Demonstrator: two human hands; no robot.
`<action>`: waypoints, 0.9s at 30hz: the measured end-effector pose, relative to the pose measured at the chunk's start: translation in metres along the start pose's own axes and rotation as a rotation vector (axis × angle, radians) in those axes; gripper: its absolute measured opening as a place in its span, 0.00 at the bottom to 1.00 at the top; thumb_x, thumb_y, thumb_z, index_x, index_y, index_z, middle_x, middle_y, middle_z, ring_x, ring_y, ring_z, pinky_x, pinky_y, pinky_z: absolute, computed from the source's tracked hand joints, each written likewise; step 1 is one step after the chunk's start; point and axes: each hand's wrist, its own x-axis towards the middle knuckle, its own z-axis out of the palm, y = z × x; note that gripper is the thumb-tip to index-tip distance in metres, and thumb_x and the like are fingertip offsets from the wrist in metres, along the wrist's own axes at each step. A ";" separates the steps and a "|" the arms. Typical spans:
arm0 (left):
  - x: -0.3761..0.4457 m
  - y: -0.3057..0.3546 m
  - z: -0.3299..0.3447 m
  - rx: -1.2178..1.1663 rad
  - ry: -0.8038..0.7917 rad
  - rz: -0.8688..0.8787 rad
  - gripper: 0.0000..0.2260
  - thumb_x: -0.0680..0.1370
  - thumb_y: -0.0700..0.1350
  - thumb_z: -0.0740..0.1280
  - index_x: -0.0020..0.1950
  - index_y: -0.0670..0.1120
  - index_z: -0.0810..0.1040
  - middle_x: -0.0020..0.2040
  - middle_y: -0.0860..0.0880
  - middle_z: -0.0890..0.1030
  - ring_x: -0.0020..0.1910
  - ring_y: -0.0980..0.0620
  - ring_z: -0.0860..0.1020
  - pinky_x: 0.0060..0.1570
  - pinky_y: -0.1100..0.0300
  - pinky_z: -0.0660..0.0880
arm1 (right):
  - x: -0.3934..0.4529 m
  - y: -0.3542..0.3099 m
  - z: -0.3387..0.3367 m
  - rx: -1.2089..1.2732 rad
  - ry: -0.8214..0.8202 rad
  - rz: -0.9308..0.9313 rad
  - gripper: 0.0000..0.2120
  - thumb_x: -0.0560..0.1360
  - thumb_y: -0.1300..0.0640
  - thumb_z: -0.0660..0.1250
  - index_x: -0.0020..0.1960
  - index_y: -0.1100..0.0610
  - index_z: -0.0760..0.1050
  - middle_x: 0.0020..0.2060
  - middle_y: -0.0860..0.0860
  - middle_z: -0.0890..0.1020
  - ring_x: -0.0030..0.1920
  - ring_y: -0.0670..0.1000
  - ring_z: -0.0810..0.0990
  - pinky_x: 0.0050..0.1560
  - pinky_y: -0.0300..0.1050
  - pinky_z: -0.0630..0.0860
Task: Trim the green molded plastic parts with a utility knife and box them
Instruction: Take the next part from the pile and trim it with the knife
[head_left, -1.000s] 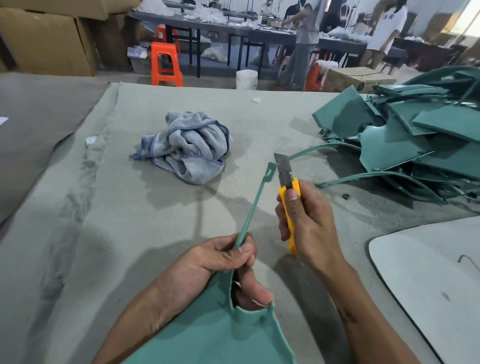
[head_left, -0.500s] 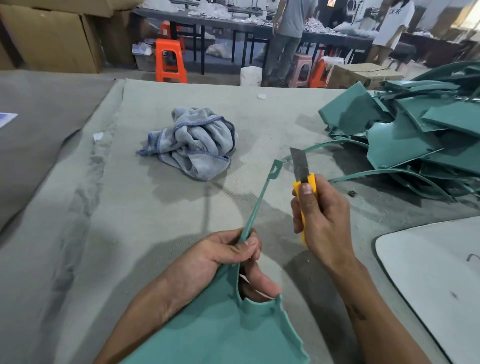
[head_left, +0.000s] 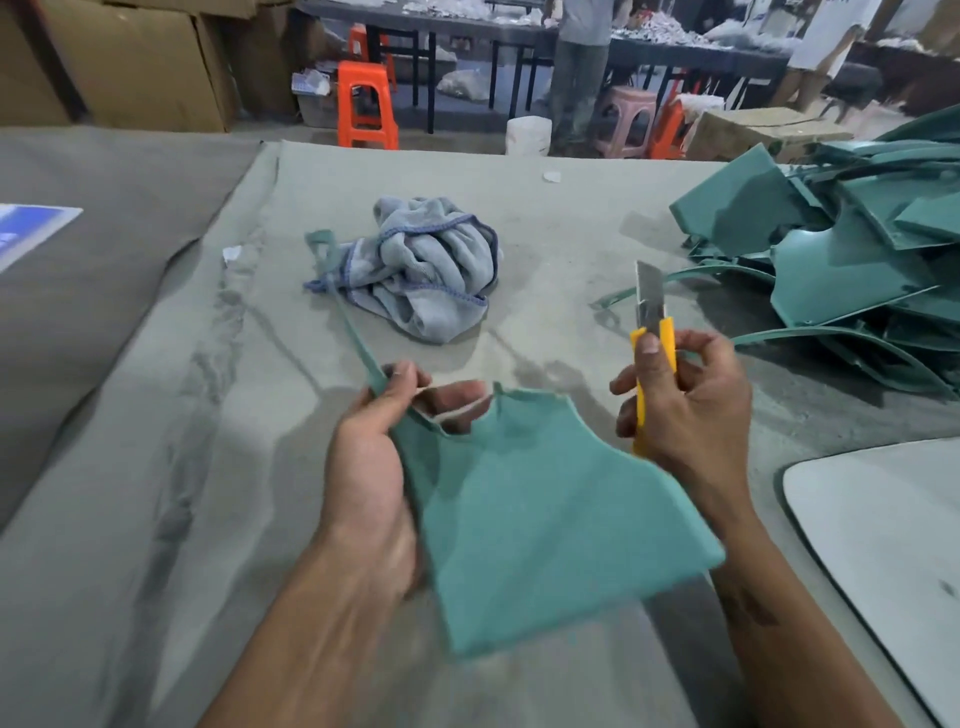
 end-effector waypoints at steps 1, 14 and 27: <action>0.002 0.002 -0.002 -0.047 0.057 0.078 0.09 0.81 0.48 0.65 0.40 0.50 0.77 0.36 0.43 0.85 0.33 0.45 0.84 0.36 0.52 0.82 | 0.000 -0.001 0.000 0.001 -0.002 0.000 0.09 0.82 0.45 0.69 0.51 0.48 0.73 0.37 0.50 0.87 0.25 0.51 0.78 0.28 0.44 0.75; 0.014 0.020 -0.017 -0.085 0.285 0.448 0.09 0.82 0.46 0.63 0.42 0.48 0.74 0.40 0.40 0.85 0.39 0.41 0.82 0.52 0.43 0.80 | -0.016 -0.017 0.014 0.277 -0.177 0.147 0.20 0.75 0.41 0.76 0.52 0.53 0.72 0.33 0.54 0.83 0.30 0.53 0.79 0.29 0.46 0.76; 0.012 0.013 -0.008 -0.081 -0.032 0.221 0.20 0.75 0.45 0.68 0.65 0.43 0.69 0.62 0.40 0.83 0.59 0.39 0.82 0.59 0.45 0.79 | -0.023 -0.036 0.021 0.626 -0.270 0.467 0.12 0.67 0.58 0.79 0.42 0.58 0.76 0.33 0.54 0.78 0.24 0.48 0.70 0.24 0.39 0.70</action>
